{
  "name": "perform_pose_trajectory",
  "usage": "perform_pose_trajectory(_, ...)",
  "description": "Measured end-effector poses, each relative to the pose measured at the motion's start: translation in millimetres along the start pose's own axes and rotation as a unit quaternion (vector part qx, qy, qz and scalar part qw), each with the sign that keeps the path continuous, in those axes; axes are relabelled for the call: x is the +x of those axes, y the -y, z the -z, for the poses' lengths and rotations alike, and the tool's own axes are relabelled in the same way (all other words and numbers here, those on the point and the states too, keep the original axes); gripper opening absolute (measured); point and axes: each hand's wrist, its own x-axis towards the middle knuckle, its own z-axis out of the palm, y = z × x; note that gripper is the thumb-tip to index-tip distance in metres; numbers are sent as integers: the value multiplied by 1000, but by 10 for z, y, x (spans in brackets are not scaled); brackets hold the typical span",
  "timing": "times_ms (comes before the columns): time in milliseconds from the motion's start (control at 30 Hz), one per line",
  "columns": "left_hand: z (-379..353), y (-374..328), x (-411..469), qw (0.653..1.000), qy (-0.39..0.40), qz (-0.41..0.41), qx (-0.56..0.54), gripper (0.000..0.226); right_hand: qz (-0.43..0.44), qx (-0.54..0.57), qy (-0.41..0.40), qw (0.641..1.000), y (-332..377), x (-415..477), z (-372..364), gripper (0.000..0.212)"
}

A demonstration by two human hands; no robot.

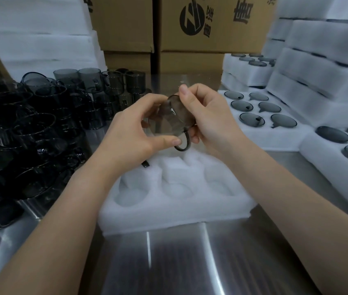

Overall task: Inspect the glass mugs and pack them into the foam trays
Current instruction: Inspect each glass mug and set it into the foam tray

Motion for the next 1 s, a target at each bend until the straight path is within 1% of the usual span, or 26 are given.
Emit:
perform_pose_trajectory(100,-4,-3,-1,1000,-11,1,-8,53,-32,48,19,998,17,4,4,25)
perform_pose_trajectory(200,-2,10,6,999,-31,5,-19,51,-65,129,75,987,33,11,31,26)
perform_pose_trajectory(267,3,15,18,998,-46,14,-39,53,-68,161,118,977,30,13,44,23)
perform_pose_trajectory(333,7,18,24,997,-49,18,-57,54,-61,166,140,974,27,7,35,23)
perform_pose_trajectory(433,6,16,22,998,-41,8,-49,55,-43,101,108,988,15,6,19,27)
perform_pose_trajectory(500,2,12,14,999,-35,-8,-25,54,-24,52,77,995,19,-12,7,32)
perform_pose_trajectory(533,-1,11,9,999,-31,-17,-10,55,-11,31,60,998,20,-22,-3,31)
perform_pose_trajectory(633,-11,16,0,999,-17,-40,30,62,15,-19,17,1000,26,-36,-32,20)
perform_pose_trajectory(667,-12,17,1,998,-13,-48,38,63,13,-20,4,1000,25,-30,-35,23)
perform_pose_trajectory(733,-13,19,6,997,-7,-57,42,66,-6,11,-20,1000,24,-6,-27,34)
perform_pose_trajectory(800,-16,25,10,997,-14,-59,37,66,-41,61,-24,997,35,13,-15,37)
perform_pose_trajectory(933,-30,30,14,998,-53,-42,8,60,-84,180,14,980,78,21,-1,31)
perform_pose_trajectory(1000,-32,31,19,995,-93,-18,-16,58,-86,206,12,975,89,27,10,28)
